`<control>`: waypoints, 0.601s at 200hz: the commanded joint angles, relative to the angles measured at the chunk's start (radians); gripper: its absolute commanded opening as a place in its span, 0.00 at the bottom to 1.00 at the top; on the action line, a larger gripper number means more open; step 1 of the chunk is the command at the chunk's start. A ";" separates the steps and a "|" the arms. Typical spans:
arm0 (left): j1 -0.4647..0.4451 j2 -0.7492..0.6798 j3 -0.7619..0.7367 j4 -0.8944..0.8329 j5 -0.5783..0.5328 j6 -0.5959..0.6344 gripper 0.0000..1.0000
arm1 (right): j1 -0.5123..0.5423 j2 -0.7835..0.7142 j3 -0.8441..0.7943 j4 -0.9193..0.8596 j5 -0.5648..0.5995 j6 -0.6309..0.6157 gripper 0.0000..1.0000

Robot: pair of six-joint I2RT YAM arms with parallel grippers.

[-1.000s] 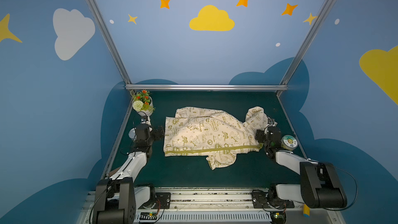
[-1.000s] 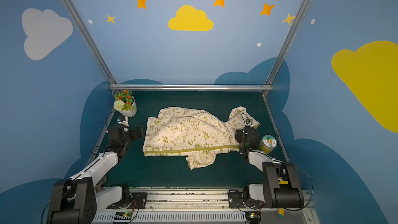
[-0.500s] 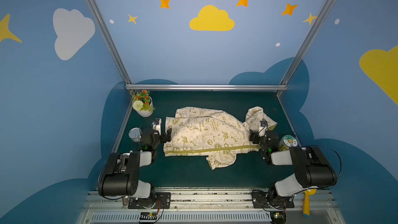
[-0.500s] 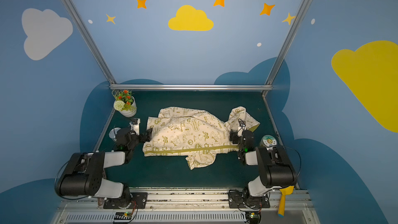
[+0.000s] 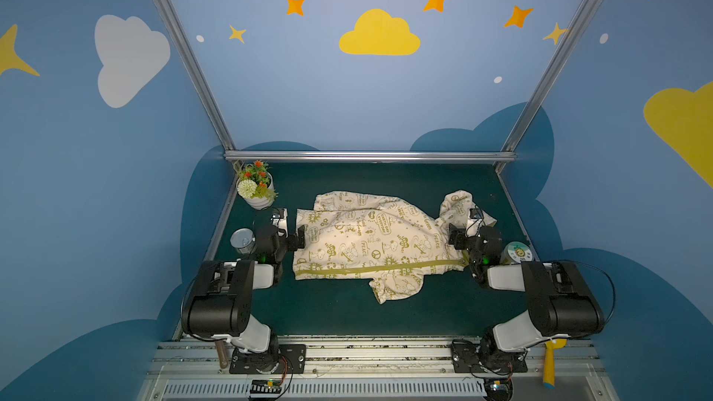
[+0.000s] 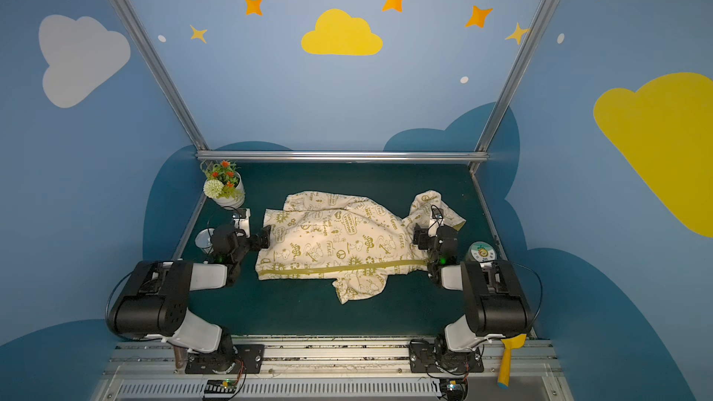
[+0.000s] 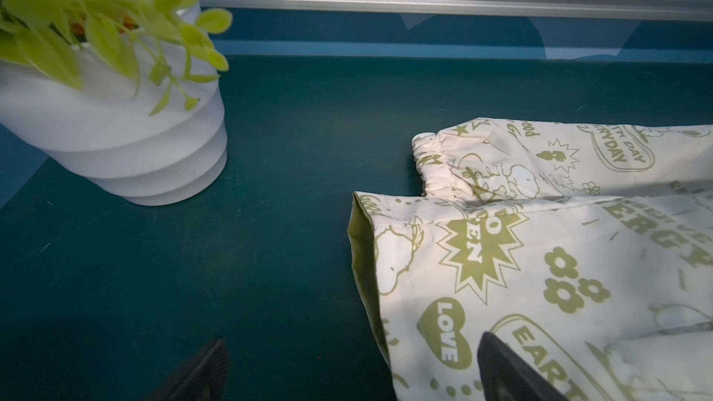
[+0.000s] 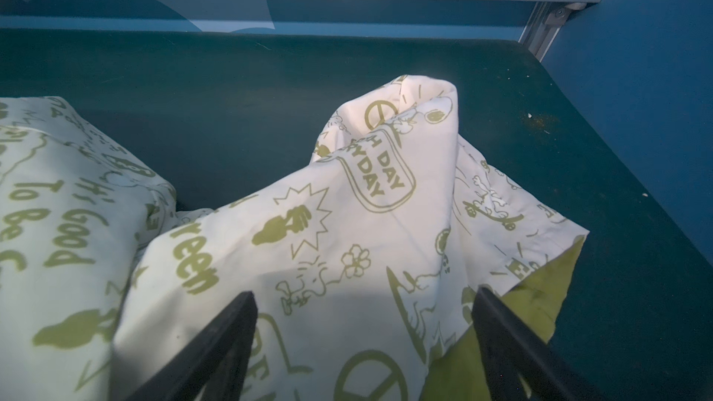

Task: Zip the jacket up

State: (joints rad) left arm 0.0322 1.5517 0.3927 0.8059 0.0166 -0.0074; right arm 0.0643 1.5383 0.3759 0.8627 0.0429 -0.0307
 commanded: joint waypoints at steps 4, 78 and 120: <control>-0.002 -0.015 0.012 -0.006 -0.027 -0.011 1.00 | -0.004 -0.010 0.016 -0.012 0.000 0.009 0.88; -0.005 -0.017 0.009 0.001 -0.055 -0.020 1.00 | -0.006 -0.009 0.015 -0.013 -0.003 0.010 0.88; -0.009 -0.015 0.009 0.001 -0.063 -0.017 1.00 | -0.040 -0.009 0.022 -0.026 -0.083 0.024 0.88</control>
State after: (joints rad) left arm 0.0296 1.5513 0.3927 0.8047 -0.0341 -0.0231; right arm 0.0422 1.5383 0.3763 0.8524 0.0067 -0.0235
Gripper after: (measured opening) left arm 0.996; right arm 0.876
